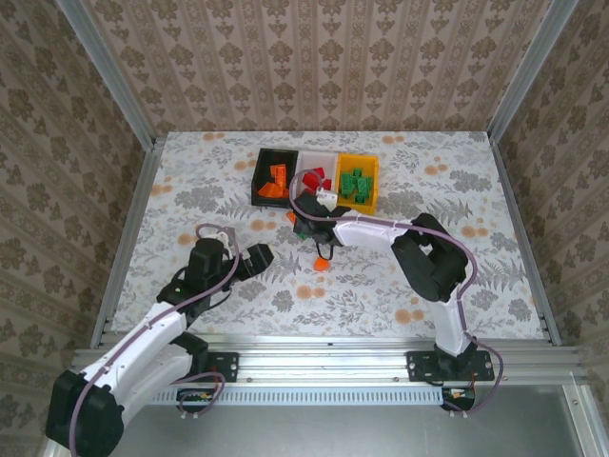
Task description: Sort the legos into containers by color
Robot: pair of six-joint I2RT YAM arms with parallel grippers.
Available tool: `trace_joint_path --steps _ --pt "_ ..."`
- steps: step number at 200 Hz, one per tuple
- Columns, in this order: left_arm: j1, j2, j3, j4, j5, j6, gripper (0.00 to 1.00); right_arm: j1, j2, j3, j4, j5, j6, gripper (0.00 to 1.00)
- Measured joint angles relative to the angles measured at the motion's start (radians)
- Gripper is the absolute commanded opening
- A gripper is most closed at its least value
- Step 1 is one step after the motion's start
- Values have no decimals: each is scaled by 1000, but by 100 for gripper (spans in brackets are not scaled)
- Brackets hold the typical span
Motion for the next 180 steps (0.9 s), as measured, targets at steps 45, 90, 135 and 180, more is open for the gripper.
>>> trace_joint_path --steps 45,90,135,180 --pt "4 0 -7 -7 0 0 100 2 34 31 14 -8 48 79" --pt "4 0 -27 -8 0 0 100 2 76 51 23 -12 61 72" --pt "4 0 -32 -8 0 0 100 10 74 27 72 -14 75 56" --pt "4 0 -32 -7 0 0 100 20 45 -23 117 -14 65 42"
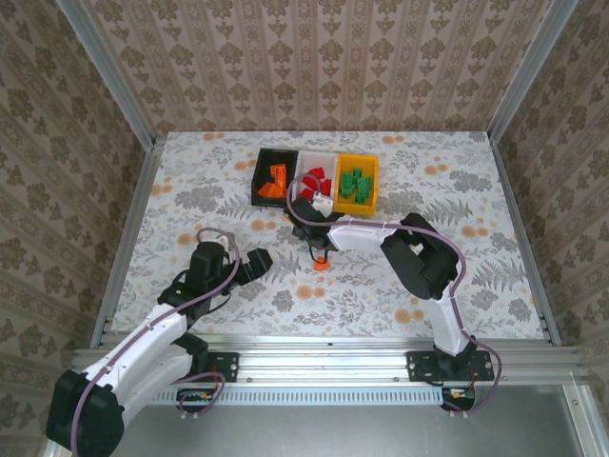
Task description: Sort the legos into containers by color
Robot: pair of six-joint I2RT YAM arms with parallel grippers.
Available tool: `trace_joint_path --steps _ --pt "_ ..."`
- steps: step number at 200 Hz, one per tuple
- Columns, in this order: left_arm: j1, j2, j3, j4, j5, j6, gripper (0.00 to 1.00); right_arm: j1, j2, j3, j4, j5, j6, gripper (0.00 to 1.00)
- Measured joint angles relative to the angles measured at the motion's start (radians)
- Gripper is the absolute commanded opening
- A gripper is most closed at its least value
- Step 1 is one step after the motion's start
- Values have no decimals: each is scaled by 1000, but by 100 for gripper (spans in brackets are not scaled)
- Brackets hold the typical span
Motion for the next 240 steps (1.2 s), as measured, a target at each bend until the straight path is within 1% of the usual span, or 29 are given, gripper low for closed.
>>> trace_joint_path --steps 39,68,124,170,197,222,240 --pt "0 0 -2 1 0 0 100 12 -55 -77 16 0 -20 33" --pt "0 12 -2 8 0 -7 100 19 -103 -137 14 0 -44 29" --pt "0 66 -2 44 4 -18 100 35 -174 -180 14 33 -108 28" --pt "0 92 -1 55 8 -18 100 25 -236 -182 14 85 -200 28" --pt "0 125 7 57 10 -18 100 -35 -269 -164 11 93 -272 28" --pt "0 170 30 57 12 -18 100 -158 -268 -105 6 73 -336 28" --pt "0 210 63 52 12 -18 100 -248 -245 -31 2 41 -381 28"
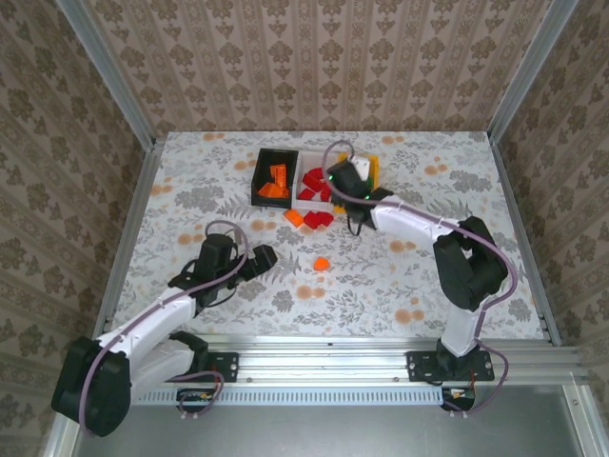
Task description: Sort the legos into containers by color
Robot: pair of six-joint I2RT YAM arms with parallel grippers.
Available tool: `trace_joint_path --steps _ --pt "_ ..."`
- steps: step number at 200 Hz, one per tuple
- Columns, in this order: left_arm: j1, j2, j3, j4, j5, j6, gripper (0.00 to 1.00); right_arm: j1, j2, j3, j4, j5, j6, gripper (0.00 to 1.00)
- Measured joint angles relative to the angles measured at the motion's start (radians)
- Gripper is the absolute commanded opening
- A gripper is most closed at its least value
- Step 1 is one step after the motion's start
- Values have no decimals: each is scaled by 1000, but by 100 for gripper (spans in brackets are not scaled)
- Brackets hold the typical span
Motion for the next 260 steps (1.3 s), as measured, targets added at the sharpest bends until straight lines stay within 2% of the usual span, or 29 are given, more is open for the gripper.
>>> trace_joint_path --steps 20,49,59,74,99,119,158,189,226,239,260 --pt "0 41 37 2 0 0 100 -81 75 127 -20 -37 -39 29" --pt "0 76 62 0 3 1 100 -131 173 224 -43 -92 -67 32" --pt "0 79 63 0 3 1 100 -142 199 245 -58 -112 -73 38" --pt "-1 79 63 -4 3 1 100 -157 232 270 -77 -141 -84 53" --pt "-1 83 63 -3 4 3 100 -171 255 305 -103 -168 -118 60" --pt "-1 92 63 -2 5 3 100 -171 241 303 -104 -174 -139 61" --pt "-8 101 63 6 8 3 100 -125 44 130 -98 -158 -163 61" --pt "-9 97 63 11 6 4 100 26 -130 -24 -95 -159 -208 66" --pt "-9 27 63 -29 -25 28 96 187 -164 -216 -103 -181 -219 71" --pt "-42 30 103 -82 -49 58 95 194 -174 -285 -111 -174 -212 71" --pt "-183 124 244 -156 -116 131 94 140 -236 -383 -137 -136 -179 72"
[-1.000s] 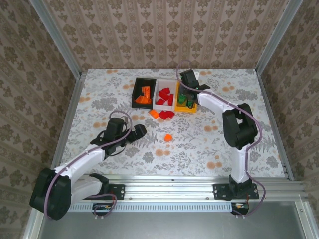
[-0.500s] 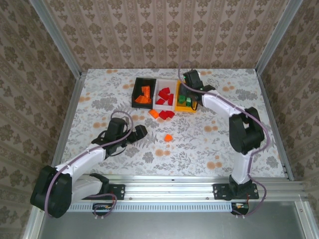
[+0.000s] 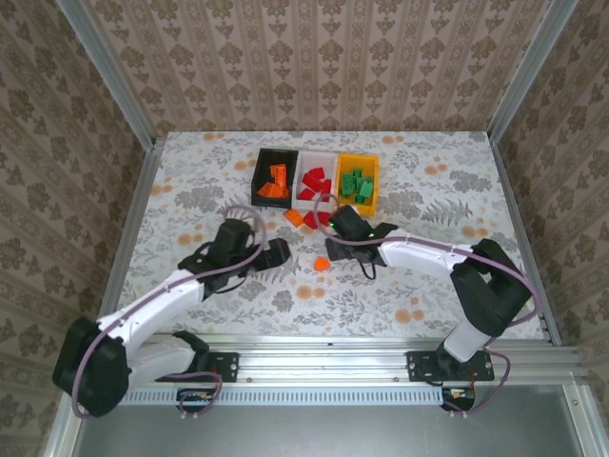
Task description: Sort the legos into containers by color
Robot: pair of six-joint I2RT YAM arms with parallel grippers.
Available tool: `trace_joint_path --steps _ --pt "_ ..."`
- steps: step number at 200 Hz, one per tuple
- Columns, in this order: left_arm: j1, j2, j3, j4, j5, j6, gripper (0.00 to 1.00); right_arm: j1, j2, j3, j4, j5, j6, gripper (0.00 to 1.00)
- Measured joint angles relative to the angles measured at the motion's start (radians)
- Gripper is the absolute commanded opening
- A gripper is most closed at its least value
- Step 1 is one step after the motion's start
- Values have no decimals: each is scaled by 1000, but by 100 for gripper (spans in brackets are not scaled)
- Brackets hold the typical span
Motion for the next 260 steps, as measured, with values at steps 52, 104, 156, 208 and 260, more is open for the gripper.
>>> trace_joint_path --steps 52,104,156,208,260 --pt "-217 313 179 -23 -82 137 88 -339 -262 -150 72 10 125 72" --pt "-295 564 345 -71 -161 228 85 -411 -273 -216 144 -31 148 72" --pt "-294 664 408 -66 -177 282 71 -419 -273 -220 178 -82 151 71" --pt "-294 684 409 -57 -177 292 55 -419 -273 -232 189 -117 154 69" --pt "-294 684 398 -6 -182 301 35 -382 -273 -263 216 -150 181 67"
